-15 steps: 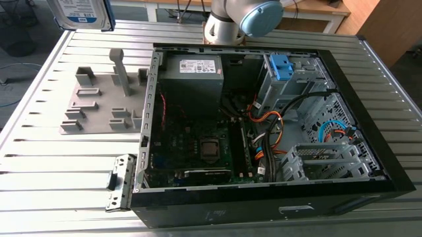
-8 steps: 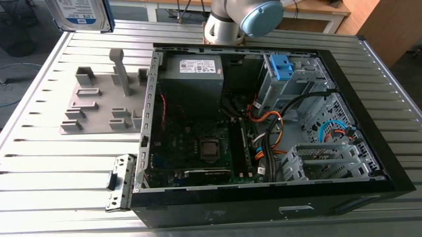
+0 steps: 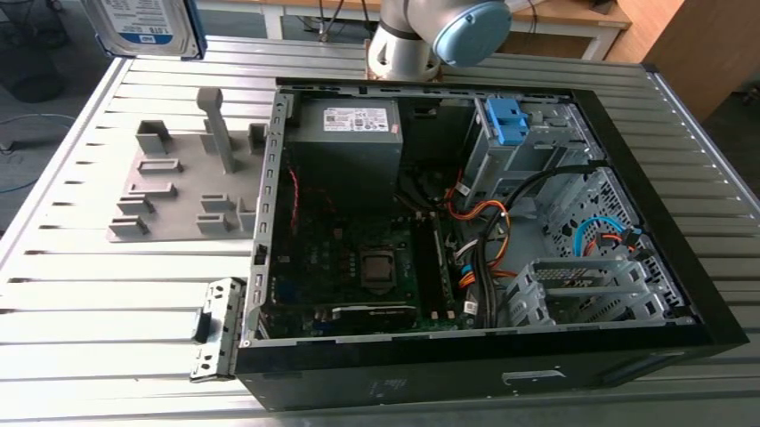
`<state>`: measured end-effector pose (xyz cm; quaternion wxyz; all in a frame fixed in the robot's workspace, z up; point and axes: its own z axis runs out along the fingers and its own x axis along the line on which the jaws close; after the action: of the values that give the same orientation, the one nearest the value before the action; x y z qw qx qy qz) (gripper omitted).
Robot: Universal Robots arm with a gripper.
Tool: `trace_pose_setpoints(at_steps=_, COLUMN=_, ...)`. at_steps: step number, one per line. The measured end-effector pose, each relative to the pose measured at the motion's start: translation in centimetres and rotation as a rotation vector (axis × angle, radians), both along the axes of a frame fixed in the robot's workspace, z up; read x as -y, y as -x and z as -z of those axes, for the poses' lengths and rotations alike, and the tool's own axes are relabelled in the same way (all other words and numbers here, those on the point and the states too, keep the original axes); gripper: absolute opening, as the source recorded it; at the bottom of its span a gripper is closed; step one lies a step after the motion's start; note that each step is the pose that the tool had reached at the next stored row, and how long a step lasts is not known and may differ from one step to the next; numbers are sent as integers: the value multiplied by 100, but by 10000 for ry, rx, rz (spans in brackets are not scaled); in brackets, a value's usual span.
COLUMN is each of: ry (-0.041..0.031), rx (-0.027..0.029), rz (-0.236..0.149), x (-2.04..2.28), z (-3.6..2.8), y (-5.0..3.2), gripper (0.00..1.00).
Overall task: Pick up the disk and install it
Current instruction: 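Pick up the disk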
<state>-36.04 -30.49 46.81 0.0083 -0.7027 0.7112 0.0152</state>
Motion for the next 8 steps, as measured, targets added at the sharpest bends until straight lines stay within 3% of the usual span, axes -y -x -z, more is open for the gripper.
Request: trace_pose_setpoints(at_steps=8, ry=7, rx=0, rz=0, x=23, z=0, y=0, gripper=36)
